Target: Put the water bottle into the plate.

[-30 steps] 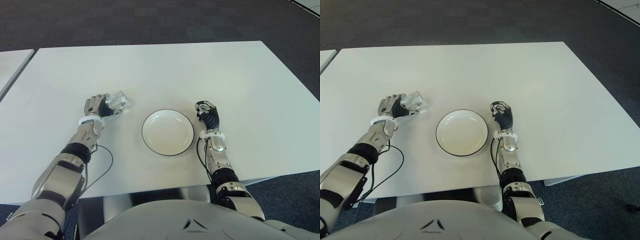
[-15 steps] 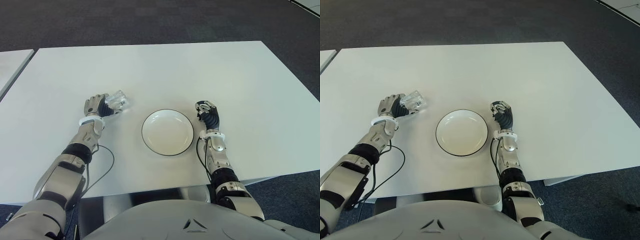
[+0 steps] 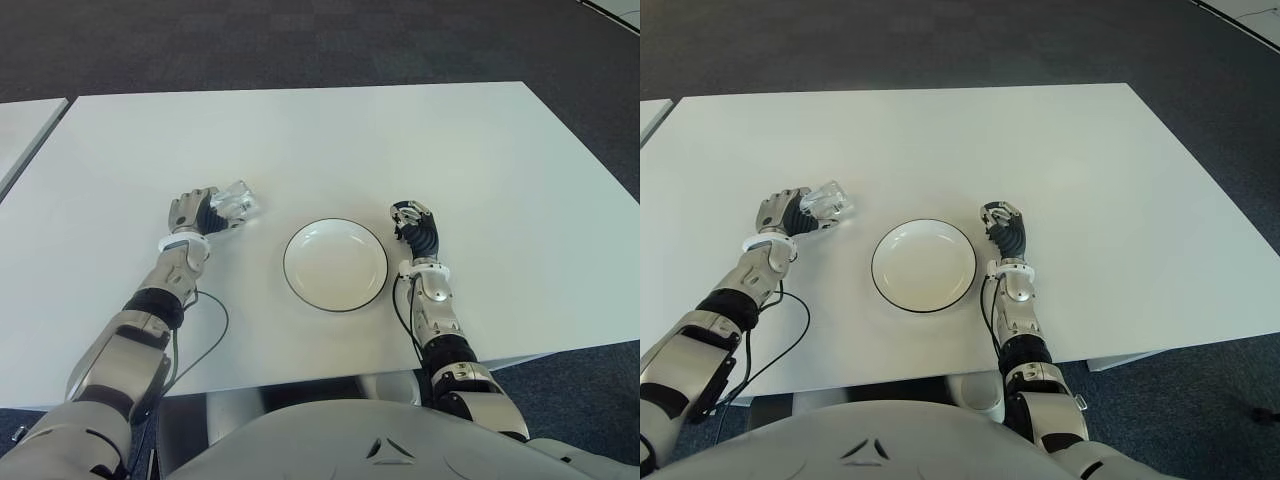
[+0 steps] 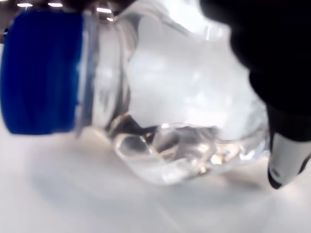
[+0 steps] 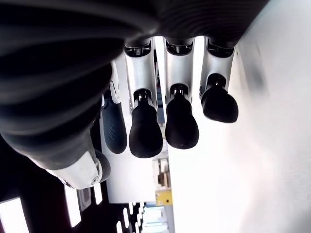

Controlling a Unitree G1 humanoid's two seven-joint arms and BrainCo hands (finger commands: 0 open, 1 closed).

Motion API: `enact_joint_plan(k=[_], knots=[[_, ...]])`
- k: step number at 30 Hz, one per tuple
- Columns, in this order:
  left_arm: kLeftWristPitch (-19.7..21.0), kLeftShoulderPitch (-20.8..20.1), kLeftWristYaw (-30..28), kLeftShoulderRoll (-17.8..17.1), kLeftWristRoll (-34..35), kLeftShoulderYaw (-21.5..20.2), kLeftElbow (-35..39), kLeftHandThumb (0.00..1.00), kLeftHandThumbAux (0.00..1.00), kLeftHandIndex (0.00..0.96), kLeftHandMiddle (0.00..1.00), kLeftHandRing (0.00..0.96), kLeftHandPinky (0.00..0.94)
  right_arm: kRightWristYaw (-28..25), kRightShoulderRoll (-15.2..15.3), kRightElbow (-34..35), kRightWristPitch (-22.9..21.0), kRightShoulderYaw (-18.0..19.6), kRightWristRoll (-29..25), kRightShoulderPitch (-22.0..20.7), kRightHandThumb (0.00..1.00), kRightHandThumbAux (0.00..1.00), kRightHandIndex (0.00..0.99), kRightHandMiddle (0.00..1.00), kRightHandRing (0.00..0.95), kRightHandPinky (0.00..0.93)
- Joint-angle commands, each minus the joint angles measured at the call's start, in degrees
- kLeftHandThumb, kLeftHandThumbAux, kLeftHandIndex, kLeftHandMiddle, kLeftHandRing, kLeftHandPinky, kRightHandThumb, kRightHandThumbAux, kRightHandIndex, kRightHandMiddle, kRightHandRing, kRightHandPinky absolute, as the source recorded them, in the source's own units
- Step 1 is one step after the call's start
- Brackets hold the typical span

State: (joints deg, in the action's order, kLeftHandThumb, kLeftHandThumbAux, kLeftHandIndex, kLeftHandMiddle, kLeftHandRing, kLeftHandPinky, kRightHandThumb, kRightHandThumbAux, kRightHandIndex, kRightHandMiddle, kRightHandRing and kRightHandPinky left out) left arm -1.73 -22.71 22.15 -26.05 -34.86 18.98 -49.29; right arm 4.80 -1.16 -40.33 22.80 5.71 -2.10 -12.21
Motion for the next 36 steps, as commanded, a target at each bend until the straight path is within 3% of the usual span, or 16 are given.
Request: enact_joint_plan(k=[1,11,17,29,36], knots=[[1.2,3.0,-3.6,-0.3,0.1,0.3,5.0,0.851,0.669,0.396,0.543,0.856,0.857,0.6,-0.3,-4.1,-6.2,0.0,0.4,2.9,0.705,0.726,0.439,0.785,0.776,0.781],[7.8,6.3,-11.2,-2.5,-0.5,-2.4,26.4,0.851,0.669,0.396,0.542,0.852,0.838,0.1,0.4,-6.0,-5.4,-0.2,0.9,2.1,0.705,0.727,0.438,0.786,0.780,0.791],[4.5,9.9,-9.6,-3.2,-1.2,-3.8,35.1,0.851,0.670,0.395,0.539,0.850,0.836,0.0,0.3,-6.6,-4.9,0.1,0.4,1.8,0.704,0.727,0.439,0.793,0.783,0.794],[5.5,15.9,-11.9,-1.8,-4.7,-5.0,53.4,0.851,0.669,0.395,0.540,0.856,0.848,-0.3,0.3,-6.7,-5.0,0.4,0.1,1.7,0.704,0.727,0.439,0.796,0.783,0.792],[6.3,16.6,-13.0,-0.4,-9.5,-3.1,58.7,0.851,0.669,0.396,0.542,0.859,0.844,-1.0,0.4,-6.8,-4.6,0.2,0.1,1.8,0.704,0.727,0.439,0.797,0.780,0.787]])
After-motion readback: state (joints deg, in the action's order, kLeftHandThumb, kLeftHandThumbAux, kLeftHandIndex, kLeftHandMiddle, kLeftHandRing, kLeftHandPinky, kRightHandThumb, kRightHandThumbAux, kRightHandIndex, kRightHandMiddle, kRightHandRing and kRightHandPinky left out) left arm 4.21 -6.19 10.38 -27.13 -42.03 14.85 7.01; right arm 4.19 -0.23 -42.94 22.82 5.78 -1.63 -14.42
